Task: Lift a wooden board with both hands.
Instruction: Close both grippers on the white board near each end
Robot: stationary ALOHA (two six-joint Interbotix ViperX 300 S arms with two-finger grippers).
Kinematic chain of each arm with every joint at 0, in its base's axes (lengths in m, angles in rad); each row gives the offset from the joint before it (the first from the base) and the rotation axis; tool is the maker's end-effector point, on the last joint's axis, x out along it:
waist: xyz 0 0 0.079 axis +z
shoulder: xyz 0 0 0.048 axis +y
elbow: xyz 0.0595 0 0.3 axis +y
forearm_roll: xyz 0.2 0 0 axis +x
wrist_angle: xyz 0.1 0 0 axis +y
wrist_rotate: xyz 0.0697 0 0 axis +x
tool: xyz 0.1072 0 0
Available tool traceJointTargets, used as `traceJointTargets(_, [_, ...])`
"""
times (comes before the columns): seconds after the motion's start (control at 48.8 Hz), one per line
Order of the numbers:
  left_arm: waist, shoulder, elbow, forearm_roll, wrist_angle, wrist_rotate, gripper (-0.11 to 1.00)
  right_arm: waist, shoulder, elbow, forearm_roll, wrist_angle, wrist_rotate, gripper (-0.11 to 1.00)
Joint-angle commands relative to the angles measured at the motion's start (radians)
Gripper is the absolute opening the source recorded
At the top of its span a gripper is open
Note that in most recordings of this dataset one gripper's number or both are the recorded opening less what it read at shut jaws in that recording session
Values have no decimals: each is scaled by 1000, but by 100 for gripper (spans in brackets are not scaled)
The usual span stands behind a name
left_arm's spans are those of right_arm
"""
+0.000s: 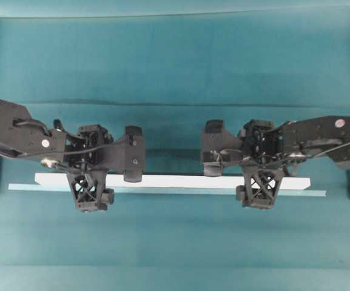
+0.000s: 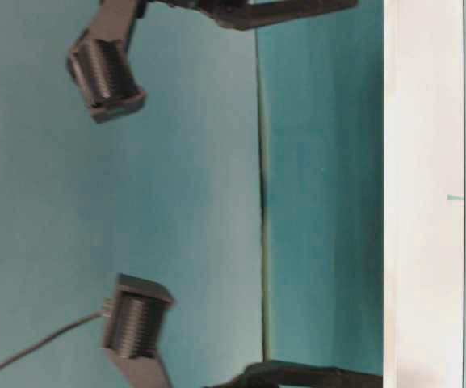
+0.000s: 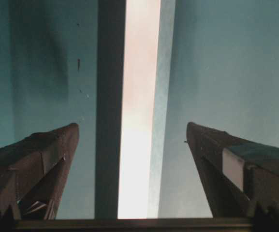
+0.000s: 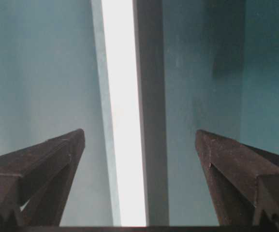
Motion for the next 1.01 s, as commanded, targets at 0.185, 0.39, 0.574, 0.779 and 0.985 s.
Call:
traceJointTargets(0.185, [3,9,20,2,-41,2,98,8,43,12,0,-37,5,95])
traceJointTargets(0.39, [6,11,37,5,-48,2,98,9,71,15,2,-58,5,95])
traceJointTargets(0.574, [8,11,41,5,-48,3,98,11,86,26,2,-80,8,95])
traceJointTargets(0.779, [6,12,43,5,-51,2,98,11,86,29,2,-89,8,95])
traceJointTargets(0.985, [5,12,44,5,-51,-9,95,11,86,29,2,-91,8,93])
